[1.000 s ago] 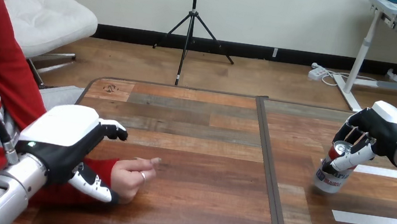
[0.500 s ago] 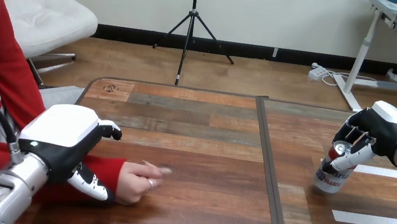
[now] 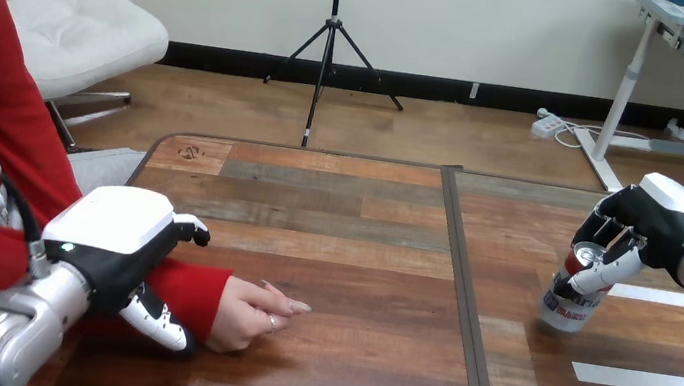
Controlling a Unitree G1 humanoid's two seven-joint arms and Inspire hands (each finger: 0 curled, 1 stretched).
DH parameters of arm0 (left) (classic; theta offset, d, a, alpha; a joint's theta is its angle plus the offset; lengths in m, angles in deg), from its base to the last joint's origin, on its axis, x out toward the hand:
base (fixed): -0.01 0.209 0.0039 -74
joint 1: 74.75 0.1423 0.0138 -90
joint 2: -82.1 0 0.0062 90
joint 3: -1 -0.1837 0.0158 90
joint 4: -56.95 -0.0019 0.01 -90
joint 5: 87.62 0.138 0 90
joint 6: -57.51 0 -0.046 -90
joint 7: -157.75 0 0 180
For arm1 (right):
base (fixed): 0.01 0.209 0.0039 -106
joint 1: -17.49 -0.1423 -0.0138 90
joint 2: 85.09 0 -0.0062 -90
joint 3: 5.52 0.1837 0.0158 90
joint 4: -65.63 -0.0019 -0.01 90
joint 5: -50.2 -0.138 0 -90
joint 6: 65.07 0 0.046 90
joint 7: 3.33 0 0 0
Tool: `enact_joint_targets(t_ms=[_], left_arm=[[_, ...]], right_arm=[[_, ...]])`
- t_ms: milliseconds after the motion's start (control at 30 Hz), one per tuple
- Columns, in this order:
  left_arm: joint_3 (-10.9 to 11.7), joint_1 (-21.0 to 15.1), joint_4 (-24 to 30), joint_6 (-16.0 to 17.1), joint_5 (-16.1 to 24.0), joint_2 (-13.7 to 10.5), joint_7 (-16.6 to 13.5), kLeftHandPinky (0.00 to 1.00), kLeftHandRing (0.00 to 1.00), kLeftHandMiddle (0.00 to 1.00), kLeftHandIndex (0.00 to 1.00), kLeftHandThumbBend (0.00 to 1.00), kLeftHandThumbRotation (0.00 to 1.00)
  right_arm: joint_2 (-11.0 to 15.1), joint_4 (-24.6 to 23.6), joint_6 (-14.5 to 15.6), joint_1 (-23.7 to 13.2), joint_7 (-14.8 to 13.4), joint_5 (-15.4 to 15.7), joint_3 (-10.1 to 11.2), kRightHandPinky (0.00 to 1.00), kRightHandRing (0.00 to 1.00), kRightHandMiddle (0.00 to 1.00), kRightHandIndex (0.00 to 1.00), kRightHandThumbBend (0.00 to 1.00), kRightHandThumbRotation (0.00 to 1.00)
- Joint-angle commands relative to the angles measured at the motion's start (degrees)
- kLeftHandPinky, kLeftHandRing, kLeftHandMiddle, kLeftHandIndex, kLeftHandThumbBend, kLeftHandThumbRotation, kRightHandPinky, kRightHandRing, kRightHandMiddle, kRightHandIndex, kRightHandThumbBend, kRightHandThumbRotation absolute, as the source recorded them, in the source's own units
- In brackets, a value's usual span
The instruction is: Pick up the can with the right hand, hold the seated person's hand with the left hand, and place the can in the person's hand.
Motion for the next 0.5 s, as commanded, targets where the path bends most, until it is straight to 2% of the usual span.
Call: enact_joint_targets(t_ms=[0, 133, 467], left_arm=[[-0.7, -5.4, -1.0, -0.6, -1.0, -1.8, 2.5, 0.8, 0.83, 0.84, 0.82, 1.0, 0.34], [-1.1, -6.5, -1.4, -0.9, -1.6, -1.8, 5.2, 0.81, 0.84, 0.84, 0.83, 1.0, 0.35], [-2.8, -8.8, -3.4, -0.5, -1.3, -2.0, 7.7, 0.81, 0.83, 0.83, 0.82, 1.0, 0.35]], right_arm=[[1.8, -2.5, -0.8, -4.1, -1.0, -0.6, 0.9, 0.54, 0.56, 0.56, 0.47, 0.81, 0.0], [1.7, -2.5, -0.4, -4.3, -0.7, -0.7, 1.1, 0.53, 0.56, 0.55, 0.48, 0.8, 0.0], [1.7, -2.5, -0.4, -4.3, -0.7, -0.9, 1.2, 0.49, 0.52, 0.53, 0.48, 0.81, 0.0]])
